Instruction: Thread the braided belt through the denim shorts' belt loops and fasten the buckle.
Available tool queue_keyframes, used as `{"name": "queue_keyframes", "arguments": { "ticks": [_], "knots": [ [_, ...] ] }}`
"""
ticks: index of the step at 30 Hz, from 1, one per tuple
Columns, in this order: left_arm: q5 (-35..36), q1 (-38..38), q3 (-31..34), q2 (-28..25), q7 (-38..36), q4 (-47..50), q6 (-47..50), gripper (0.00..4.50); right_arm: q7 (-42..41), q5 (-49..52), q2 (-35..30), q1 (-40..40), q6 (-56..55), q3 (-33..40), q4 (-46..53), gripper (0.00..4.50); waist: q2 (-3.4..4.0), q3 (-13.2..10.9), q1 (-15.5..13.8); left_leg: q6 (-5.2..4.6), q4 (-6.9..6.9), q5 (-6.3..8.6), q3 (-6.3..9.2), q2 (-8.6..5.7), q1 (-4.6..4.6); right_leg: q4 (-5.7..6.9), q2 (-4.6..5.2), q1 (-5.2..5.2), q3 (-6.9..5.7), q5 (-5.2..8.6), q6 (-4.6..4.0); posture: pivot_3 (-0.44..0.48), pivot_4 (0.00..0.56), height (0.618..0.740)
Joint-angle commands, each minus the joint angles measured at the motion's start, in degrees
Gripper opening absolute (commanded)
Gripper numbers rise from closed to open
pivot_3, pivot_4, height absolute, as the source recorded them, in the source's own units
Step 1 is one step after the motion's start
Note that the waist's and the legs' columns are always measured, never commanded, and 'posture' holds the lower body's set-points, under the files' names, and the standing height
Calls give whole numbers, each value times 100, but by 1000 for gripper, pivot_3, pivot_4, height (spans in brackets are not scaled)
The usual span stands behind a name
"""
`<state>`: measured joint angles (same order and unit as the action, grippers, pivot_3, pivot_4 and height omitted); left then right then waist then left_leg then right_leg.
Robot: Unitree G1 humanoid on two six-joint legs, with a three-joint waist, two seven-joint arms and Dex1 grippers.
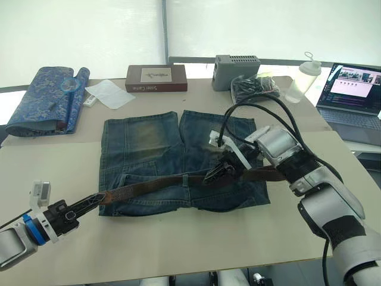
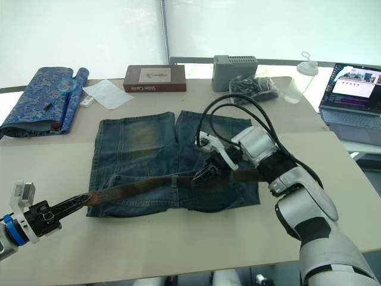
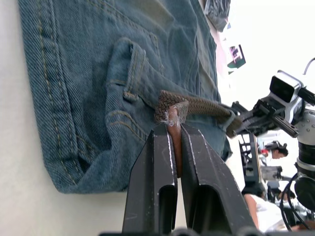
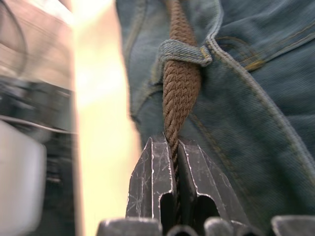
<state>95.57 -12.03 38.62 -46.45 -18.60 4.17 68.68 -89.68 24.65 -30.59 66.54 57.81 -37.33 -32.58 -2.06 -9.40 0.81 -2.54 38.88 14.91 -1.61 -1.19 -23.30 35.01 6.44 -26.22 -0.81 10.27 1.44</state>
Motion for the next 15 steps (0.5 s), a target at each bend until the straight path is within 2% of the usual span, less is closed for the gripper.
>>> {"name": "queue_keyframes", "arguments": {
  "ticks": [1,4,7,11,15],
  "knots": [
    [344,76,183,-18,42,-4,-141,0,-282,1070,-261,499,685,-292,-319,10,10,-8,2,5,0,3,1,0,-3,0,5,-2,4,-1,-1,0,150,740],
    [478,-9,274,-13,96,-19,-190,0,-282,1656,-615,643,964,-651,-375,10,14,-10,-4,16,0,9,9,0,-2,-1,7,-1,5,0,-2,0,150,740],
    [651,-45,347,-64,147,-57,-244,0,-282,2224,-797,764,1433,-588,-370,10,20,-14,3,16,-2,11,11,0,-6,-3,7,-2,5,1,-3,0,150,740],
    [720,-73,414,-172,78,-214,-235,0,-282,2733,-1121,547,1873,-616,217,10,26,-18,3,14,-2,10,10,2,-11,-1,7,-8,6,1,-3,0,150,740],
    [628,-62,224,-181,-36,-195,-175,0,-282,2638,-1314,189,1803,-938,869,10,26,-17,4,14,-1,10,9,2,-8,-1,5,-6,3,1,-4,0,150,740]
  ]
}}
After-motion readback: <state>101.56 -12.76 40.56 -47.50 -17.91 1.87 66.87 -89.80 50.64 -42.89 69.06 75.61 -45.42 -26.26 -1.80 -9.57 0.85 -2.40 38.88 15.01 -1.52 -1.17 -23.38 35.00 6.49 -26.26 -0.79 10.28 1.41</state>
